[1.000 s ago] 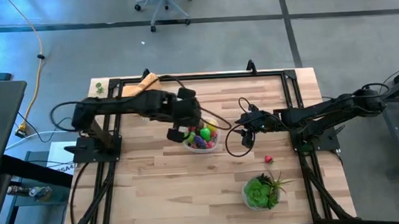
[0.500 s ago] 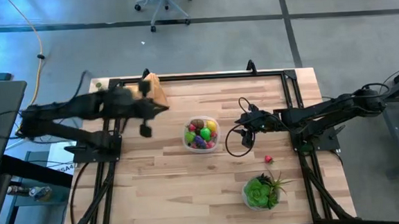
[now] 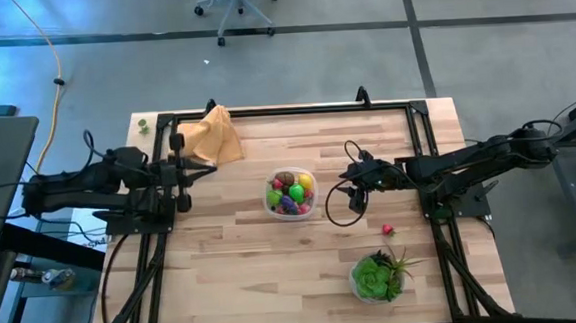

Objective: Pick and placing Produce into tupperware
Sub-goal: Put the strawberry into the transparent bin

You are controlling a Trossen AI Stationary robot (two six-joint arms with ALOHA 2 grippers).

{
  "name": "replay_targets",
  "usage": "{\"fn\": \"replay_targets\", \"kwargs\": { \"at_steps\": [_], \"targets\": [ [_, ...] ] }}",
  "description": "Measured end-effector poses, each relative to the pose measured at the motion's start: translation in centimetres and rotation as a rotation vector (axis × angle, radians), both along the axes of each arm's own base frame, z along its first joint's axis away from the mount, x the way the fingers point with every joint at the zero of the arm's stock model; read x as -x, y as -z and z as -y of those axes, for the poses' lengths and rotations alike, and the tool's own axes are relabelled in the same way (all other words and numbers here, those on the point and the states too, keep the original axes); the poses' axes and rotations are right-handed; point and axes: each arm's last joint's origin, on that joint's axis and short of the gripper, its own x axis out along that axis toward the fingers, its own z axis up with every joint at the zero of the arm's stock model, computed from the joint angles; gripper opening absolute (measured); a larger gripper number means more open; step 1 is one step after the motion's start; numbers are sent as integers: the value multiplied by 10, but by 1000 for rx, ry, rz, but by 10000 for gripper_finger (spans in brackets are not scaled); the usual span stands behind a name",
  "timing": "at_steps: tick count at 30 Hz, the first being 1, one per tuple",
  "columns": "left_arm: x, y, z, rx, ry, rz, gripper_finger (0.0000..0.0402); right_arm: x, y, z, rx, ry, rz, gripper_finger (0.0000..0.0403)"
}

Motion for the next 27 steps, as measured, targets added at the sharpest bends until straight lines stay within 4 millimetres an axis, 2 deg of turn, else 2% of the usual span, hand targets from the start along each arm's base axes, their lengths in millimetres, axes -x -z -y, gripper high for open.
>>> {"fn": "replay_targets", "kwargs": {
  "at_steps": [8, 13, 19, 27],
  "targets": [
    [13, 27, 2, -56, 10, 24, 1, 0, 0, 0, 0, 0, 1, 176],
    [29, 26, 4, -82, 7, 138, 1, 0, 0, 0, 0, 0, 1, 176],
    [38, 41, 5, -130, -9, 199, 1, 0, 0, 0, 0, 0, 1, 176],
    [33, 69, 4, -145, -10, 278, 0, 0, 0, 0, 0, 0, 1, 176]
  ]
}}
